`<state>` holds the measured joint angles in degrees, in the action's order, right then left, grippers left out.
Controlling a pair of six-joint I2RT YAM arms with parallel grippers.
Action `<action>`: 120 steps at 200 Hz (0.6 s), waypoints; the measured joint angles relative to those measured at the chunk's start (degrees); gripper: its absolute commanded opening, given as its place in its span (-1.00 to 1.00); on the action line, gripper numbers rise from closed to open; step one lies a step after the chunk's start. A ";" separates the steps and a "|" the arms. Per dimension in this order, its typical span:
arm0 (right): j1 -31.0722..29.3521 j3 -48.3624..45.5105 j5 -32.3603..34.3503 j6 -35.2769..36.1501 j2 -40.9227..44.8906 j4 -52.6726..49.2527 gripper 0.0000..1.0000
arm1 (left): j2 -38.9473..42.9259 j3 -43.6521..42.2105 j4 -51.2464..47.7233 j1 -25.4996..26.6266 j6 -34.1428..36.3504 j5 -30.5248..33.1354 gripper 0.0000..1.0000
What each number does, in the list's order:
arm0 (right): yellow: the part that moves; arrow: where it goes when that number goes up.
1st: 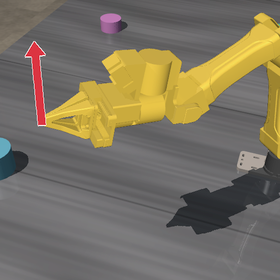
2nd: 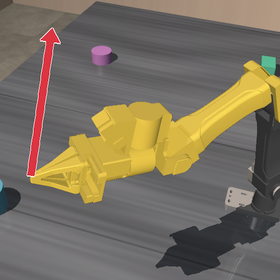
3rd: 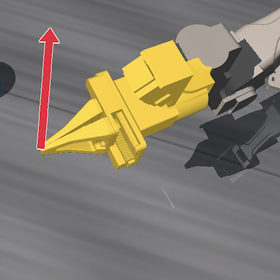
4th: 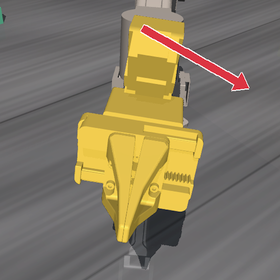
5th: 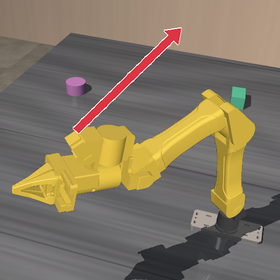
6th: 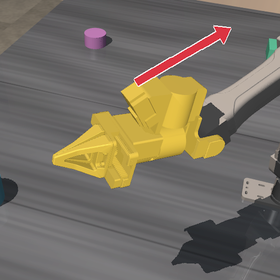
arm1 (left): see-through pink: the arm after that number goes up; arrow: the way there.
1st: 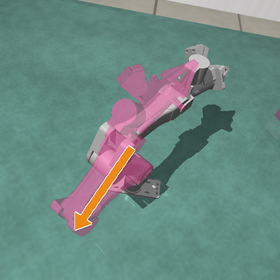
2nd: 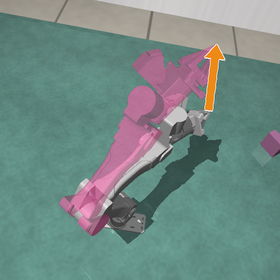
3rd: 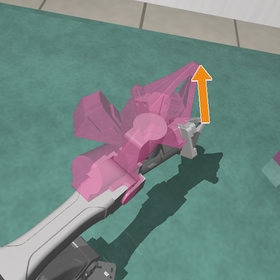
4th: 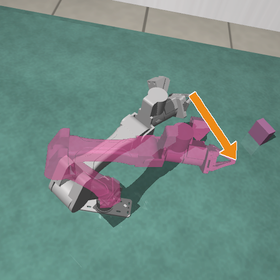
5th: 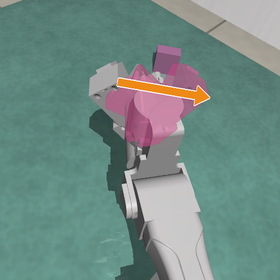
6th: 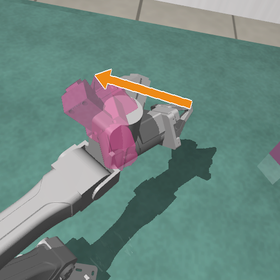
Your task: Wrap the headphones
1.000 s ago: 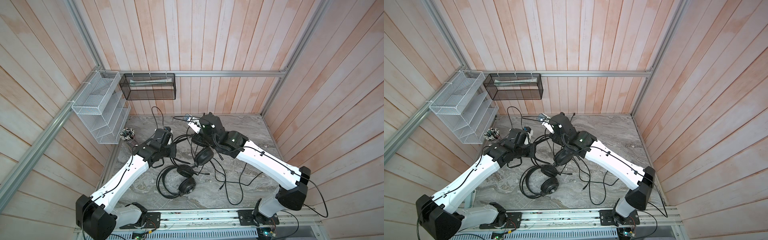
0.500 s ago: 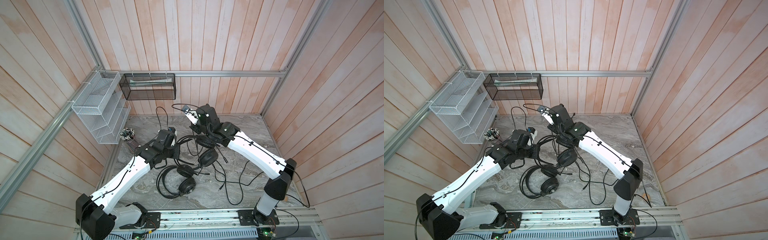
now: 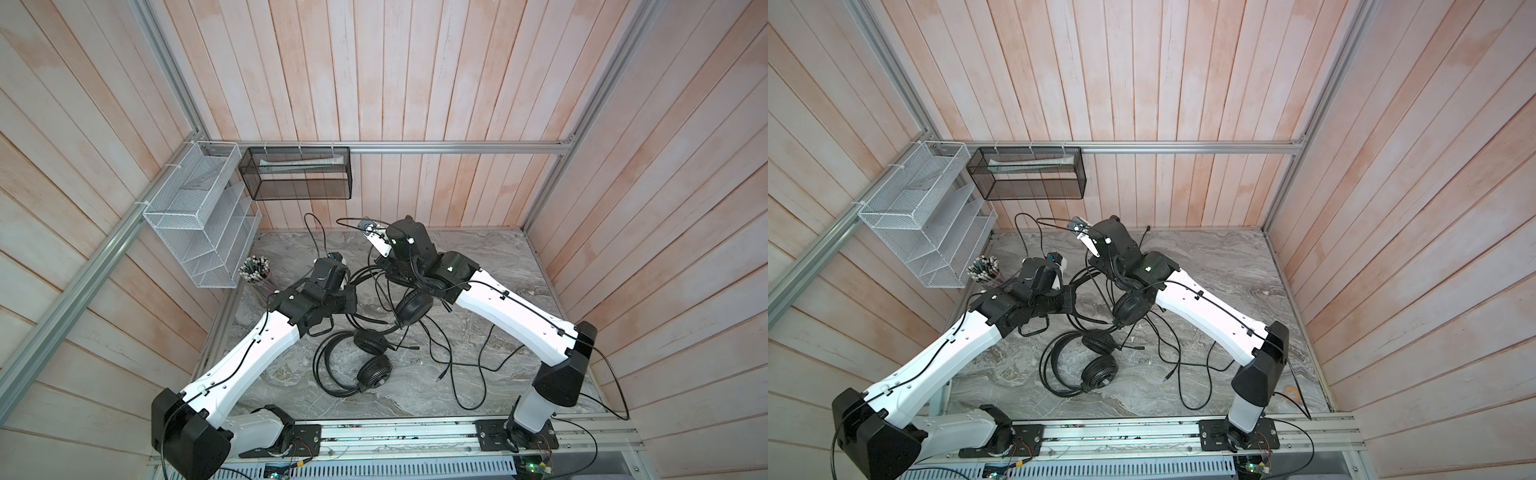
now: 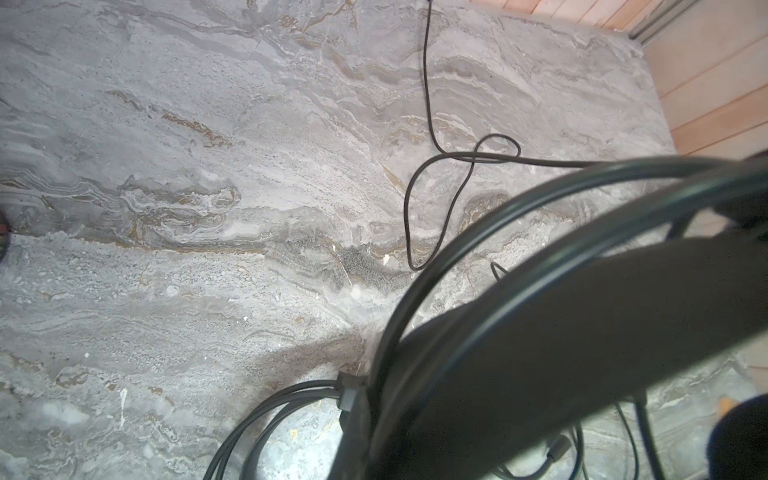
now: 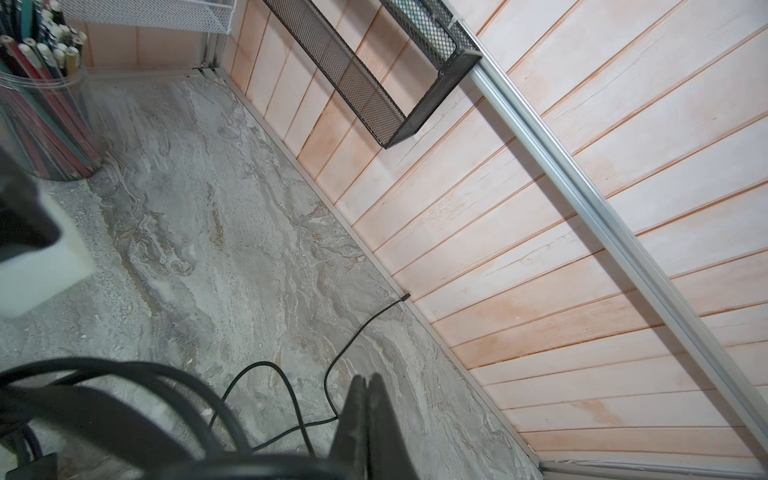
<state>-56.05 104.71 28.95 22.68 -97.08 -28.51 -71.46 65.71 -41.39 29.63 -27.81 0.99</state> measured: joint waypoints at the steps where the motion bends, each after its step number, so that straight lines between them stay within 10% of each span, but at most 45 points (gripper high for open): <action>1: 0.00 0.00 0.00 0.00 0.00 0.00 -1.00 | 0.00 0.00 0.00 0.00 0.00 0.00 -1.00; 120: -2.29 0.31 5.68 2.84 2.36 1.07 -1.00 | -0.72 0.11 0.26 -1.88 -0.94 -4.13 -1.00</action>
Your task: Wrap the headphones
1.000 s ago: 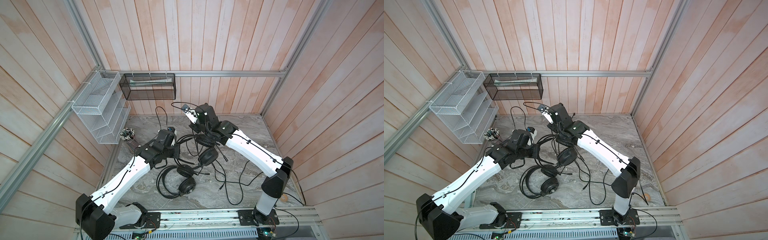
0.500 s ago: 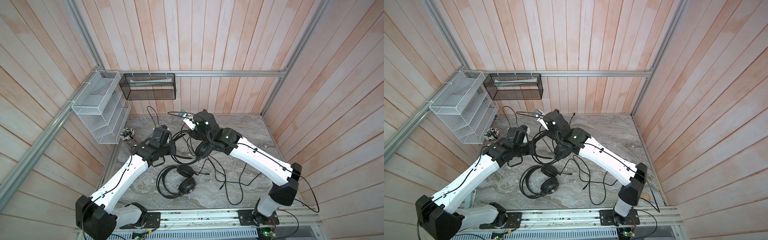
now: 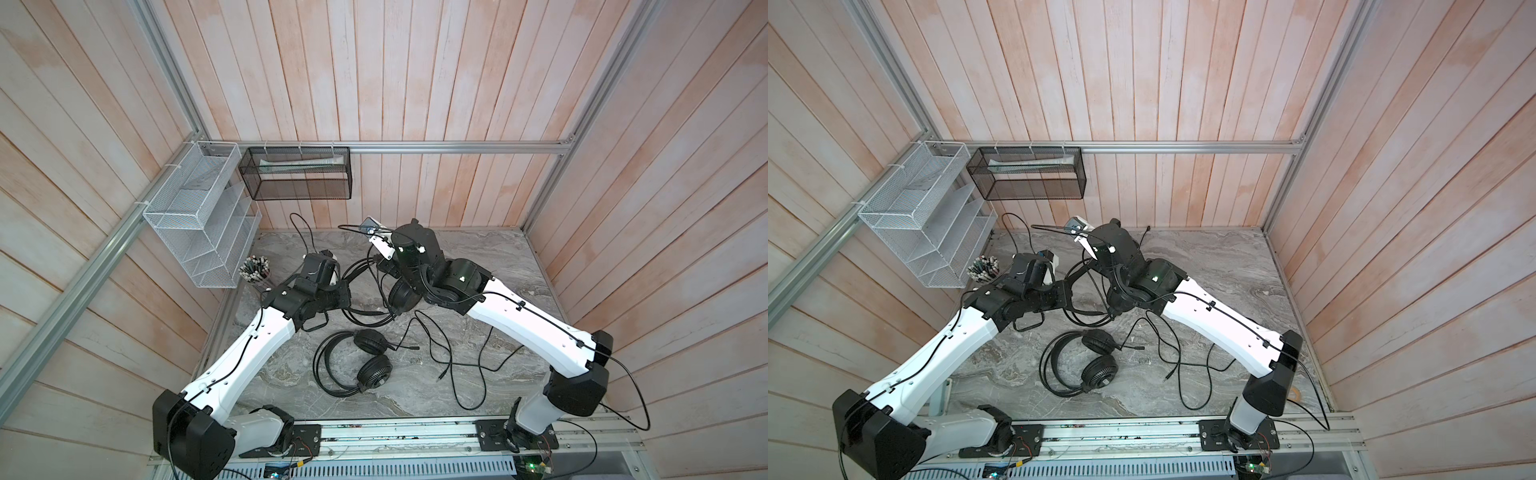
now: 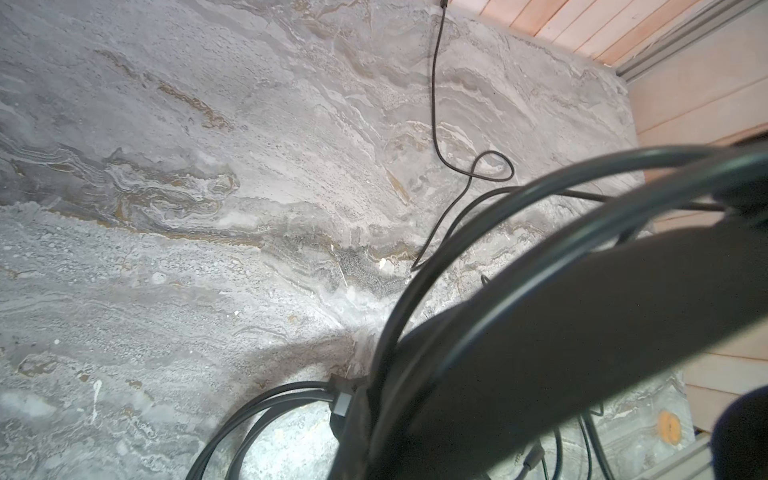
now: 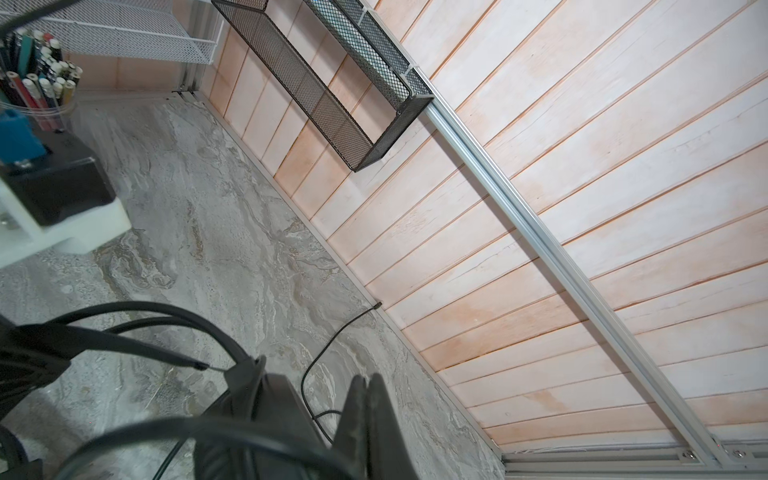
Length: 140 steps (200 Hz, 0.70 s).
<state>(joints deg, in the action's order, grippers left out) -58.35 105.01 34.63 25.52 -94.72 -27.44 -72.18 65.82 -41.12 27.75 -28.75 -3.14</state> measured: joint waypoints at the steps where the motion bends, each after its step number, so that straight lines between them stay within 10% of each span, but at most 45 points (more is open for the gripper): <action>1: 0.04 0.04 -0.09 0.02 -0.09 -0.02 -1.00 | -0.02 0.00 -0.02 0.13 0.13 0.07 -1.00; 94: 6.08 2.99 -4.74 -0.39 -5.77 -0.35 -1.00 | 2.82 -0.35 -0.72 4.31 7.34 6.43 -1.00; 140: 6.43 3.91 -5.40 -1.18 -8.46 -1.03 -0.65 | 3.32 -0.39 -0.87 4.31 8.02 6.38 -1.00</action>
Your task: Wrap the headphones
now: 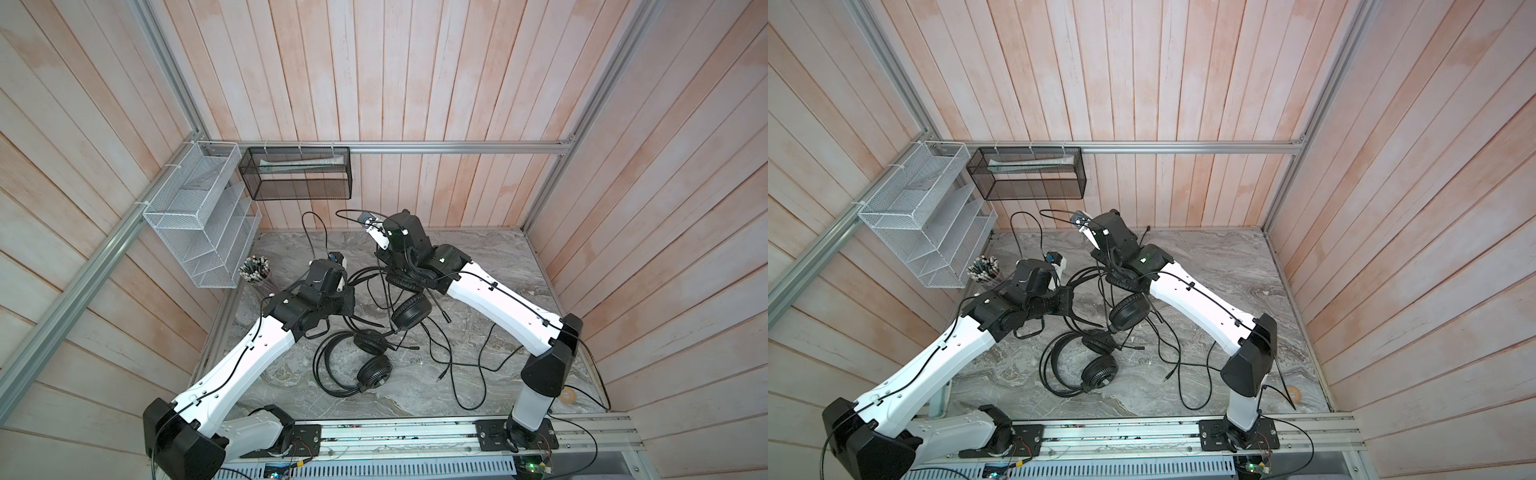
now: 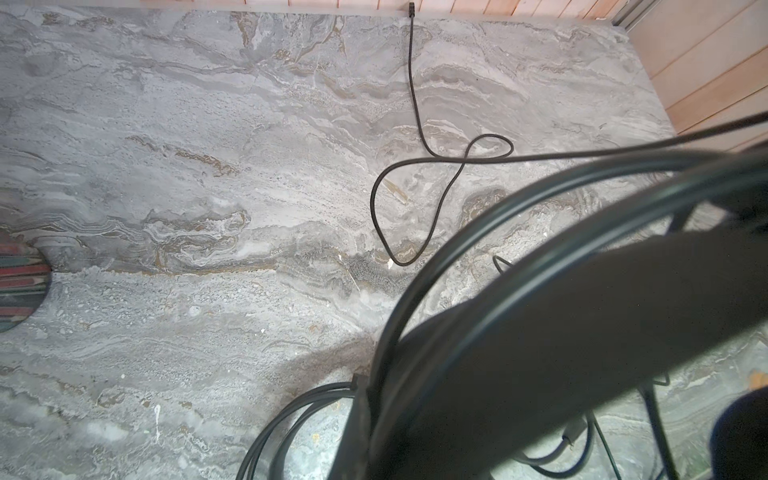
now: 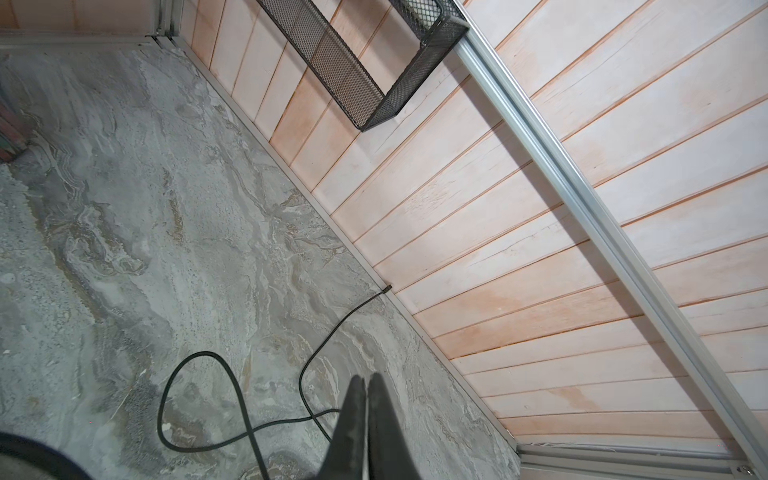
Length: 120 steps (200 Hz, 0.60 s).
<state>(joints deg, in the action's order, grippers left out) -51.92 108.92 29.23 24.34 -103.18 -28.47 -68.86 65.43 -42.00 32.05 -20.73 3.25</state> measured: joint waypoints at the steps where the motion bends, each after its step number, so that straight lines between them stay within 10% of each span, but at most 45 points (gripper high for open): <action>1: 0.00 0.00 0.00 -0.09 -0.02 0.00 -0.64 | 0.00 0.00 -0.02 0.00 0.00 0.00 -1.00; 120: 5.22 -8.50 -3.52 -5.99 6.78 1.33 0.09 | 3.91 0.87 -6.08 -3.41 1.05 -2.08 -1.00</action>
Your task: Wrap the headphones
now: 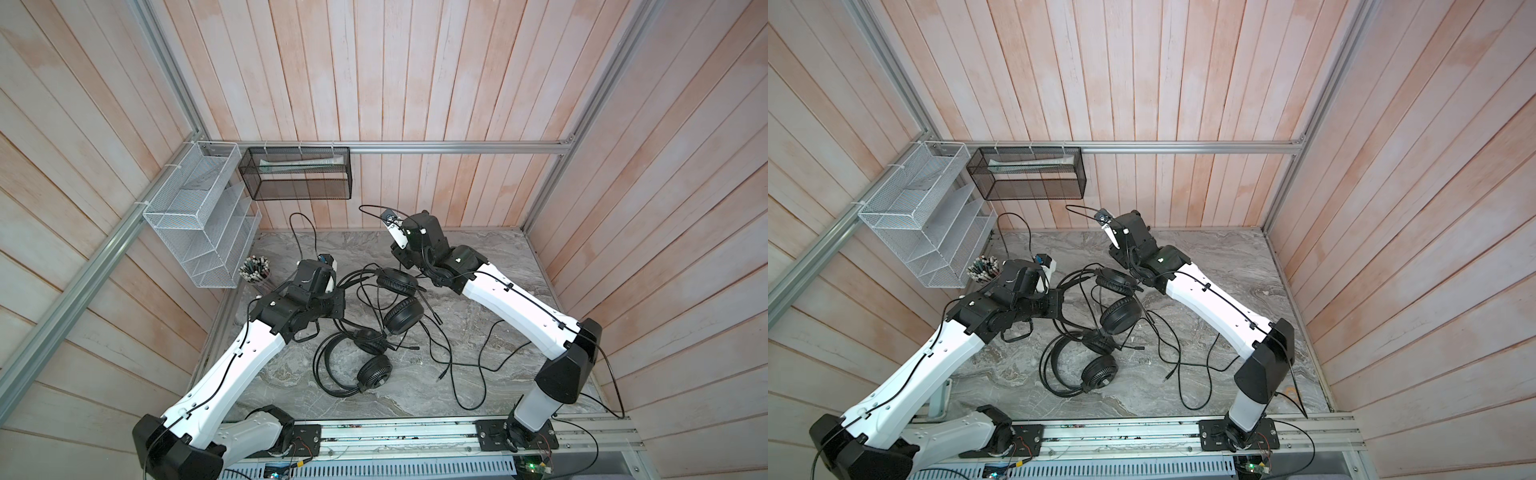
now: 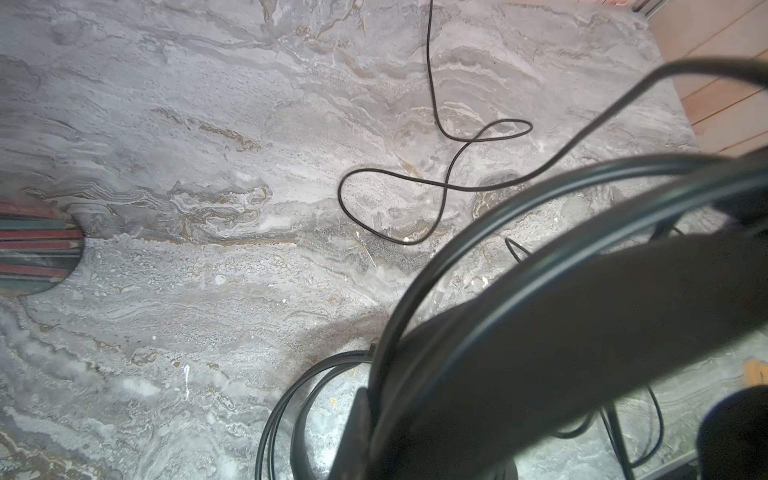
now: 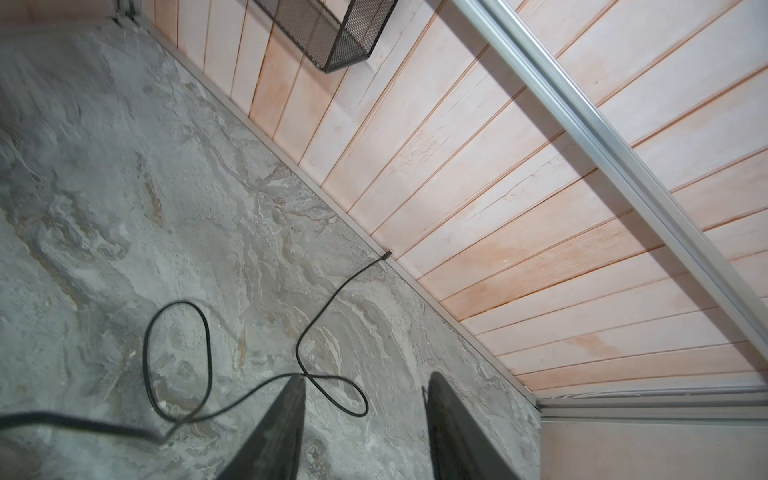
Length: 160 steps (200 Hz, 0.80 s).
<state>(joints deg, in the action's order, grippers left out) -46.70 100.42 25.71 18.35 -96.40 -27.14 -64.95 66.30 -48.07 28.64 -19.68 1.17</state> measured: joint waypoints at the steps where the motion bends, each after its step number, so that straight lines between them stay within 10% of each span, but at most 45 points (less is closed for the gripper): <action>1: 0.02 0.00 -0.11 -0.07 0.13 0.04 0.10 | 0.15 0.00 -0.02 0.00 0.00 0.02 -1.00; 51: 1.66 -7.56 -1.64 -4.92 11.30 9.18 0.34 | 1.70 3.98 -2.19 -0.17 0.17 3.54 -1.00; 108: 16.92 -40.17 -8.07 -20.79 36.87 34.36 0.46 | -0.72 13.64 -4.59 -1.70 1.92 5.25 -1.00; 160: 17.59 -69.29 -20.37 -35.45 39.26 62.36 0.78 | -6.91 30.12 -8.85 -1.73 1.55 3.89 -1.00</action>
<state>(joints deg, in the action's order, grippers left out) -29.10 31.14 5.34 -17.10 -57.14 35.22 -71.85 96.42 -56.93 26.92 -18.13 5.06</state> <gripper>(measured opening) 0.828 0.082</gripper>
